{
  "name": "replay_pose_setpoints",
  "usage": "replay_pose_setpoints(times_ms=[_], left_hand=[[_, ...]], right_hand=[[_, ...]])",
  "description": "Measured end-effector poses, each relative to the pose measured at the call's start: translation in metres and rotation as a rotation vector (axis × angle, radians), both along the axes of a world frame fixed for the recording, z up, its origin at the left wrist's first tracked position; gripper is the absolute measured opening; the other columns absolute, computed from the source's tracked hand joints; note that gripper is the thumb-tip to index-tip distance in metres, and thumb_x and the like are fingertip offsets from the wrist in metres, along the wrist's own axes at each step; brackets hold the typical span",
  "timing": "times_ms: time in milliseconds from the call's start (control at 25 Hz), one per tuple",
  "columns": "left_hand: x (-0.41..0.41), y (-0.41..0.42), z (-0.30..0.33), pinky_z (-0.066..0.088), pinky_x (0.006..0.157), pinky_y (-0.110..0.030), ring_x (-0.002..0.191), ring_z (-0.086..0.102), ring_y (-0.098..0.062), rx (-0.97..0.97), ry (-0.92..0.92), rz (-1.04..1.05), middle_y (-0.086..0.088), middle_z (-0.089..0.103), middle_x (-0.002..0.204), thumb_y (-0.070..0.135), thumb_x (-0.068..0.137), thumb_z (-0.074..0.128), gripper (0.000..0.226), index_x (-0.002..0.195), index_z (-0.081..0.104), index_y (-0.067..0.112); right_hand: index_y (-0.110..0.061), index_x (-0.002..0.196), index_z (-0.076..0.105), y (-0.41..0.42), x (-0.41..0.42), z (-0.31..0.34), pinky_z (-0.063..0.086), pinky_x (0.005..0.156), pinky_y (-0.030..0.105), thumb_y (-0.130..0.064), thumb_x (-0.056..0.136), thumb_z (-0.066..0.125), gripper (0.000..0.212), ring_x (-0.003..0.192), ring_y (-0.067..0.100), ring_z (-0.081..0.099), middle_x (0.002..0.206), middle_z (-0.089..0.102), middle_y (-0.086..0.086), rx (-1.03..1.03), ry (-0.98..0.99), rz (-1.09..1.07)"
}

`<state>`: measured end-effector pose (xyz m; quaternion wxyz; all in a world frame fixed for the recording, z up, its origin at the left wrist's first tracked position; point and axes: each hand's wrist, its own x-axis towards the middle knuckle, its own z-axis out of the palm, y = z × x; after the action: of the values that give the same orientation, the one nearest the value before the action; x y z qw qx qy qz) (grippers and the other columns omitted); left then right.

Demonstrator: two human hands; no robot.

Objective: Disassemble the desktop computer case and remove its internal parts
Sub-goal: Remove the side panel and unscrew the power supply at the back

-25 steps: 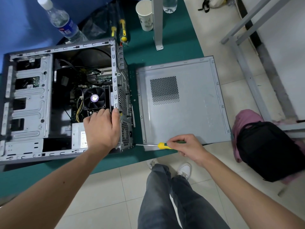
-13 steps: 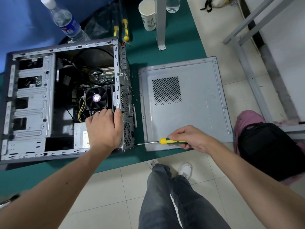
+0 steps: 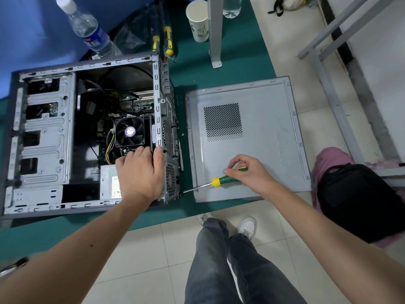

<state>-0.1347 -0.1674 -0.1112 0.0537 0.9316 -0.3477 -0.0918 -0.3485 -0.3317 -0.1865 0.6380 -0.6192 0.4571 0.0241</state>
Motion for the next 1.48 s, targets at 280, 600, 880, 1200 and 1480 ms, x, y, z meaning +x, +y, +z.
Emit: replay_pose_setpoints(times_ms=[280,600,880,1200,1480], left_hand=[[0.000,0.000,0.000,0.034,0.082,-0.044,0.072,0.045,-0.024,-0.004,-0.007,0.002,0.001,0.049,0.071,0.046,0.100,0.010,0.056,0.067,0.044,0.017],[0.000,-0.001,0.000,0.034,0.083,-0.045,0.073,0.046,-0.025,0.004,0.002,0.008,0.000,0.050,0.071,0.046,0.100,0.010,0.056,0.067,0.045,0.017],[-0.001,-0.001,0.001,0.035,0.083,-0.045,0.072,0.046,-0.026,0.003,0.005,0.003,0.000,0.050,0.071,0.046,0.099,0.010,0.056,0.066,0.044,0.017],[0.000,-0.001,0.001,0.036,0.083,-0.045,0.071,0.046,-0.026,0.012,0.004,0.005,0.000,0.050,0.070,0.046,0.099,0.010,0.057,0.066,0.045,0.016],[-0.001,-0.001,0.001,0.036,0.083,-0.046,0.071,0.046,-0.026,0.010,0.002,0.002,0.001,0.049,0.069,0.045,0.100,0.011,0.055,0.065,0.043,0.017]], right_hand=[[-0.010,0.089,0.060,0.005,-0.013,0.009,0.036,0.040,0.021,-0.054,0.094,0.050,0.046,0.042,0.012,0.047,0.066,0.060,0.007,0.249,0.280,0.112],[-0.024,0.087,0.063,0.023,-0.035,0.001,0.046,0.072,0.026,0.003,0.076,0.075,0.031,0.084,0.012,0.058,0.093,0.062,-0.002,0.164,0.000,-0.006],[-0.009,0.089,0.063,0.022,-0.020,0.009,0.051,0.061,0.034,-0.053,0.097,0.042,0.049,0.069,0.022,0.066,0.073,0.065,0.007,-0.118,0.343,0.272],[-0.016,0.095,0.064,0.004,-0.013,0.016,0.049,0.053,0.027,-0.042,0.089,0.066,0.027,0.059,0.018,0.056,0.084,0.070,0.013,0.330,0.199,0.019],[-0.025,0.094,0.061,0.011,-0.023,0.015,0.049,0.065,0.030,-0.005,0.077,0.076,0.030,0.072,0.012,0.058,0.104,0.060,0.004,0.220,0.062,0.012]])
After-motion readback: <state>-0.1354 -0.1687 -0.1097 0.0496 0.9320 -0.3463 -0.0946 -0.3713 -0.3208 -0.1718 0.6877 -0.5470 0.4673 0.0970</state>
